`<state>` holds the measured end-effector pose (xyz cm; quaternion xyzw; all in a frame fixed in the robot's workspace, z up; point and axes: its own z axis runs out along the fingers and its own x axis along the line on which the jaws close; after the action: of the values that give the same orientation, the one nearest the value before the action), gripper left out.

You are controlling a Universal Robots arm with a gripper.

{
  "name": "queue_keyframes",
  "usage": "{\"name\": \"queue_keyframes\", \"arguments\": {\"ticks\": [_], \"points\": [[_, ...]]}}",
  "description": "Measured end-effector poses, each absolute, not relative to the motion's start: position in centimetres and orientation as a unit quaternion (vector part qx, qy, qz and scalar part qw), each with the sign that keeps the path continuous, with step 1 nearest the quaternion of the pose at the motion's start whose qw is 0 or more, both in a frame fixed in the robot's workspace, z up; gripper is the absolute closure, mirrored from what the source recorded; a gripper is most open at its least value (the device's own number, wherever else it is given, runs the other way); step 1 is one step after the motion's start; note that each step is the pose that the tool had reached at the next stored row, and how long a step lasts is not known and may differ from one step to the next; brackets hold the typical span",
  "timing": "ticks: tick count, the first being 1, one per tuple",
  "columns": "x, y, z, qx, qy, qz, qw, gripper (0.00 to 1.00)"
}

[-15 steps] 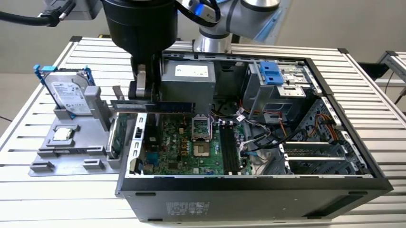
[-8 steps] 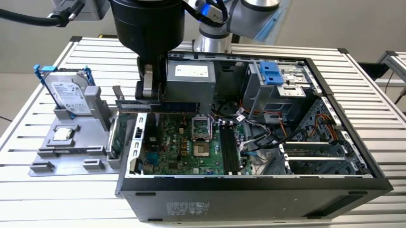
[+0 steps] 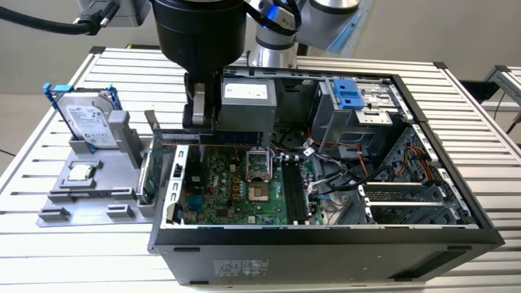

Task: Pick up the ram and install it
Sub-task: 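Pick up the ram and move it above insertion slot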

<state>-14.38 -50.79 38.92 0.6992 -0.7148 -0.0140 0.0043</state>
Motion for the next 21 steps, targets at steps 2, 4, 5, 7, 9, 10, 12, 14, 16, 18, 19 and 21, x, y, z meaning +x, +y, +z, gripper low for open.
{"name": "queue_keyframes", "arguments": {"ticks": [2,4,5,7,9,10,12,14,16,18,19,21], "points": [[-14.2,-50.8,38.9,0.699,-0.715,-0.014,0.004,1.0],[-14.0,-50.8,38.9,0.699,-0.715,-0.014,0.004,1.0],[-13.9,-50.8,38.9,0.699,-0.715,-0.014,0.004,1.0],[-13.7,-50.8,38.9,0.699,-0.715,-0.014,0.004,1.0],[-13.5,-50.8,38.9,0.699,-0.715,-0.014,0.004,1.0],[-13.4,-50.8,38.9,0.699,-0.715,-0.014,0.004,1.0],[-13.2,-50.8,38.9,0.699,-0.715,-0.014,0.004,1.0],[-13.0,-50.8,38.9,0.699,-0.715,-0.014,0.004,1.0],[-12.8,-50.8,38.9,0.699,-0.715,-0.014,0.004,1.0],[-12.7,-50.8,38.9,0.699,-0.715,-0.014,0.004,1.0],[-12.6,-50.8,38.9,0.699,-0.715,-0.014,0.004,1.0],[-12.4,-50.8,38.9,0.699,-0.715,-0.014,0.004,1.0]]}}
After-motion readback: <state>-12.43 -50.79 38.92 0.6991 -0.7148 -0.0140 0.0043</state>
